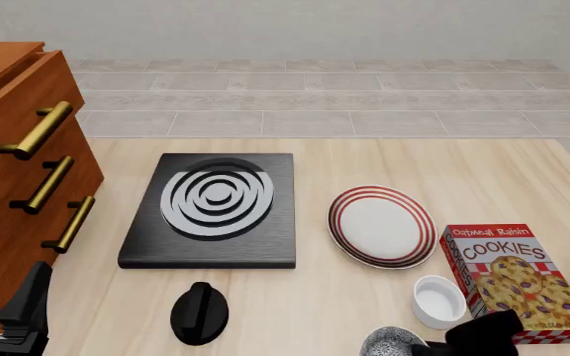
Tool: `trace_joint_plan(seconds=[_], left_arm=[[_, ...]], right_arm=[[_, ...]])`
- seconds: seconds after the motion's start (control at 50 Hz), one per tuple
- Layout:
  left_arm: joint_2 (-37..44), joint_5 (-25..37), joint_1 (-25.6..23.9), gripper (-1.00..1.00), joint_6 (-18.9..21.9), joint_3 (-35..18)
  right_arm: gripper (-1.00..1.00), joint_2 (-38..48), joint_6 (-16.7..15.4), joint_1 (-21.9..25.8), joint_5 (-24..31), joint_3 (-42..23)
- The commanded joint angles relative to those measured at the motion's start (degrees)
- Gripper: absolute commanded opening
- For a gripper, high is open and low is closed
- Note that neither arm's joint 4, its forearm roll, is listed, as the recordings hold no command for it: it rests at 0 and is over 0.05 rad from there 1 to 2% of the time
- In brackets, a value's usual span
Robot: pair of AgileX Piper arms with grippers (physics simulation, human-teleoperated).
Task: Pick the akita bowl next to the ramekin and place it on the plate.
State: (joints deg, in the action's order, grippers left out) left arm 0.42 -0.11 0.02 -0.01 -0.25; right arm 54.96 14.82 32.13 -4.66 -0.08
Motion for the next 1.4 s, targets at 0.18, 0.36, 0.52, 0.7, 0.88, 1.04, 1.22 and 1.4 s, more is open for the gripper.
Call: trace_joint_plan(seconds=[0.18,0.36,0.52,0.7,0.88,1.04,1.22,1.4], left_arm=[[0.00,0.00,0.00,1.00,0.00,0.00],[0.01,0.00,0.00,1.00,-0.01,0.00],[0.00,0.00,0.01,1.00,0.01,0.00],[0.01,0.00,0.00,1.00,0.00,0.00],[0.01,0.00,-0.01,1.00,0.00,0.00],[-0.01,0.00,0.02,1.00,-0.01,0.00],[0.00,0.00,0.00,1.00,-0.01,0.00],[0.02,0.00,0.00,1.00,0.01,0.00]], right_arm=[[-1.00,-6.88,-0.28,0.11,5.59,-0.17],[-1.00,-11.34,-0.59,0.34,10.54,-1.47],[-1.00,-15.43,-0.51,0.61,15.14,-2.88],[-1.00,-18.57,0.27,1.03,18.78,-4.44],[-1.00,-21.59,2.02,1.42,21.39,-5.17],[-1.00,-23.52,2.94,0.58,23.87,-7.33],[-1.00,-23.70,3.86,0.26,23.85,-9.02],[-1.00,-22.09,5.16,-0.45,21.20,-9.31]])
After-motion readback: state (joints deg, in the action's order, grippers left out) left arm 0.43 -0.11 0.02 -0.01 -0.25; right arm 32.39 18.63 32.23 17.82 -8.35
